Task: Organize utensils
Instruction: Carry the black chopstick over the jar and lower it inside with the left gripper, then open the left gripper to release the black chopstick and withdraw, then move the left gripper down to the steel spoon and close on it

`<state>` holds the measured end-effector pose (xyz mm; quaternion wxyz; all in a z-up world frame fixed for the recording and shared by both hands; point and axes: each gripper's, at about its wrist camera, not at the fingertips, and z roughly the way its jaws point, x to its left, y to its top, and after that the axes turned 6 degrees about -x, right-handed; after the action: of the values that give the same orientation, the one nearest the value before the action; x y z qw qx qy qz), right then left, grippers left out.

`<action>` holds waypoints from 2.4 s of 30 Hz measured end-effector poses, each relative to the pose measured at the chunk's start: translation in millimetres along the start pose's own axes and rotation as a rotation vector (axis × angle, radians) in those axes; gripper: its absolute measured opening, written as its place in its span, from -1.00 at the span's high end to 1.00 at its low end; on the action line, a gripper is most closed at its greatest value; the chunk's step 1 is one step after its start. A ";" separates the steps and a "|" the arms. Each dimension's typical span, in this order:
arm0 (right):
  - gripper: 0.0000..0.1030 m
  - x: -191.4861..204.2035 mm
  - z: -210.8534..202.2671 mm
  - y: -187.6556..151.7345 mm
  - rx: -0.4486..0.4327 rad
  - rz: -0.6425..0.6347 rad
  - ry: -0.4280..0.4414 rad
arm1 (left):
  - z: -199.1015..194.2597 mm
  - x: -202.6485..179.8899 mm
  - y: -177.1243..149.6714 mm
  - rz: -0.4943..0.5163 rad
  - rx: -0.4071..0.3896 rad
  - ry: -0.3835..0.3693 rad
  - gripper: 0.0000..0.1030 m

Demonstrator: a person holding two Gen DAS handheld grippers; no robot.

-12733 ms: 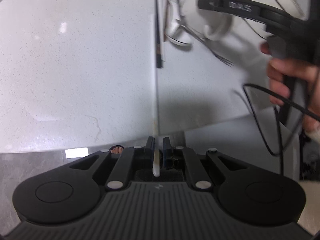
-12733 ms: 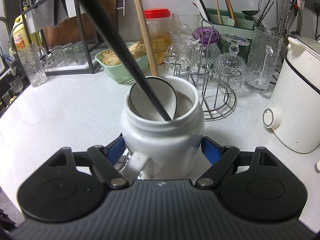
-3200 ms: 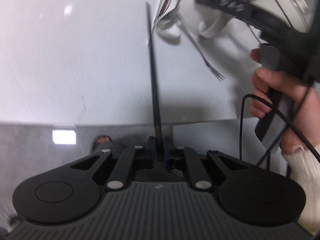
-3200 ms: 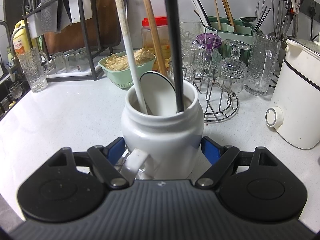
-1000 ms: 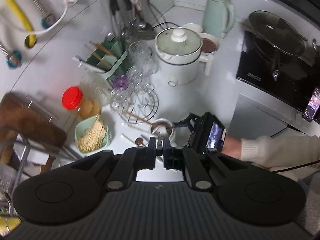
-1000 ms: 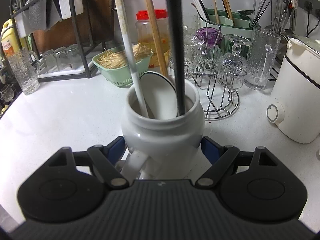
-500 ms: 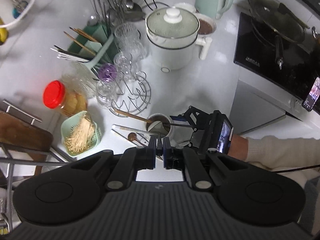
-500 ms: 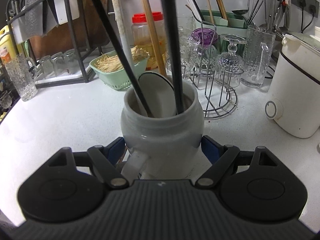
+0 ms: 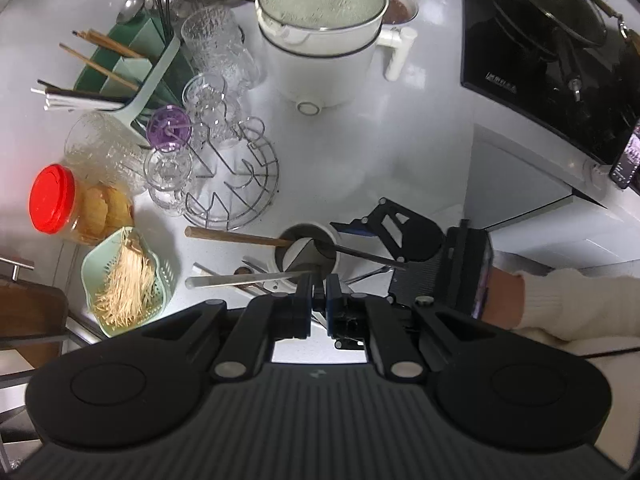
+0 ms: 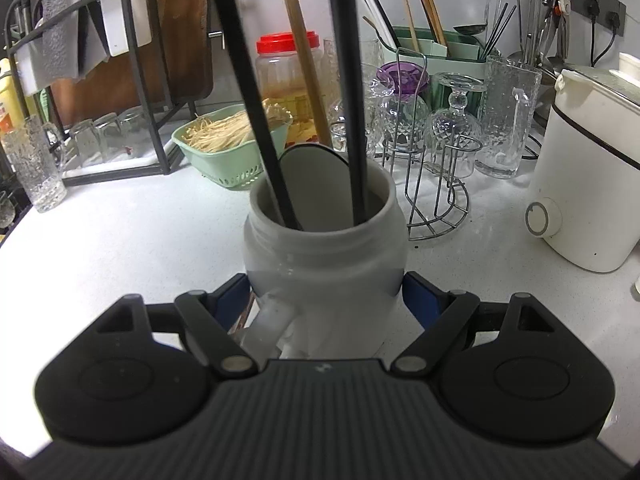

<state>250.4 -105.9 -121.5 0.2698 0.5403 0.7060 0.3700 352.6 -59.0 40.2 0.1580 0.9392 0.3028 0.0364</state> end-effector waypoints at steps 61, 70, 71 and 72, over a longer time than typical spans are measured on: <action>-0.65 -39.6 -9.9 0.3 0.038 -0.031 0.065 | 81.5 -33.4 -259.2 -0.971 -0.447 0.083 0.06; -0.65 -46.5 -12.5 -0.6 0.050 -0.033 0.080 | 136.3 -47.2 -237.6 -0.965 -0.474 0.096 0.04; -0.65 -46.9 -12.7 -0.6 0.049 -0.032 0.081 | 139.7 -48.9 -235.1 -0.946 -0.473 0.110 0.04; -0.65 -47.1 -13.2 -0.6 0.050 -0.030 0.080 | 142.3 -50.3 -233.0 -0.929 -0.473 0.126 0.04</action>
<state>252.5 -154.4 -115.2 0.2331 0.5208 0.7334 0.3695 205.2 51.3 -167.6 0.3465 0.6407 0.6797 0.0863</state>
